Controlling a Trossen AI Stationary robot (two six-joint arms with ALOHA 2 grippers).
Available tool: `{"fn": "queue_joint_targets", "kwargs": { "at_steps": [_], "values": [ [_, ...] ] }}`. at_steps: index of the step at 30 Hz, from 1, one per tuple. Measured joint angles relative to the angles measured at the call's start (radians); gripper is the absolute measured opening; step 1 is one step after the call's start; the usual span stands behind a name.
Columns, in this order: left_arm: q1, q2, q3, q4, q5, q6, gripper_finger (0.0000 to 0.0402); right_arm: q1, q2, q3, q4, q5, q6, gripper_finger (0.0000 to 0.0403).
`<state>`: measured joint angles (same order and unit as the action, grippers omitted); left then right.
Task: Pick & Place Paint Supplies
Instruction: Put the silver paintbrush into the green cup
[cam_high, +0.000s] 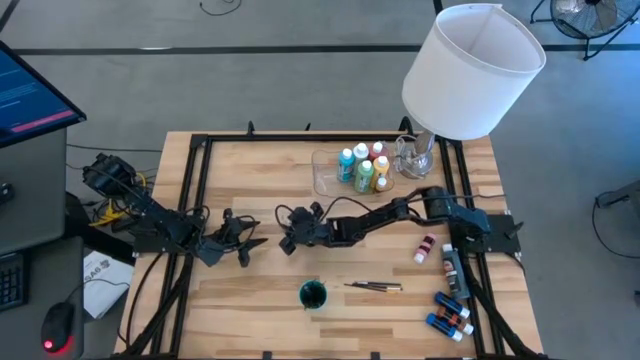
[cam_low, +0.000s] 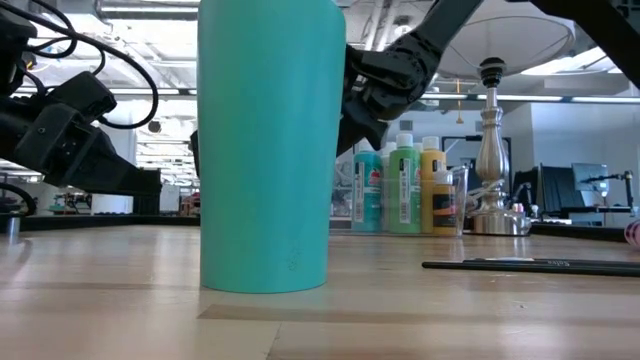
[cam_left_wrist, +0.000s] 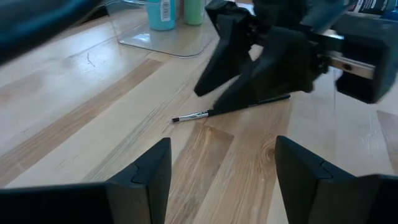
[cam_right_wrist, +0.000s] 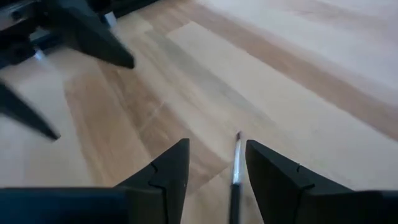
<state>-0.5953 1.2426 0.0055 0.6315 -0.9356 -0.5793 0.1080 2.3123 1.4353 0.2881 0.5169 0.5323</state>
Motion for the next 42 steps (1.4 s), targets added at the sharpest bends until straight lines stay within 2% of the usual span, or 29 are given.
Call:
{"fn": "queue_joint_targets", "kwargs": {
  "at_steps": [10,17,27,36,42],
  "values": [
    [0.000,0.000,0.000,0.006,0.000,0.007,0.0186,-0.001,0.001,0.000,0.003,0.005,-0.015,0.0147],
    [0.000,0.000,0.000,0.019,0.000,0.007,0.0186,-0.003,0.082,0.036,0.063,-0.002,-0.063,0.0141],
    [0.000,0.000,0.000,0.025,0.009,0.021,0.0186,-0.004,0.105,0.107,-0.038,0.008,-0.097,0.0137],
    [0.000,0.000,0.000,0.028,0.018,0.021,0.0186,-0.008,0.111,0.108,-0.041,0.015,-0.063,0.0123],
    [0.000,0.000,0.000,0.031,0.018,0.021,0.0186,-0.012,0.112,0.108,-0.048,0.015,-0.065,0.0096]
  ]
}}
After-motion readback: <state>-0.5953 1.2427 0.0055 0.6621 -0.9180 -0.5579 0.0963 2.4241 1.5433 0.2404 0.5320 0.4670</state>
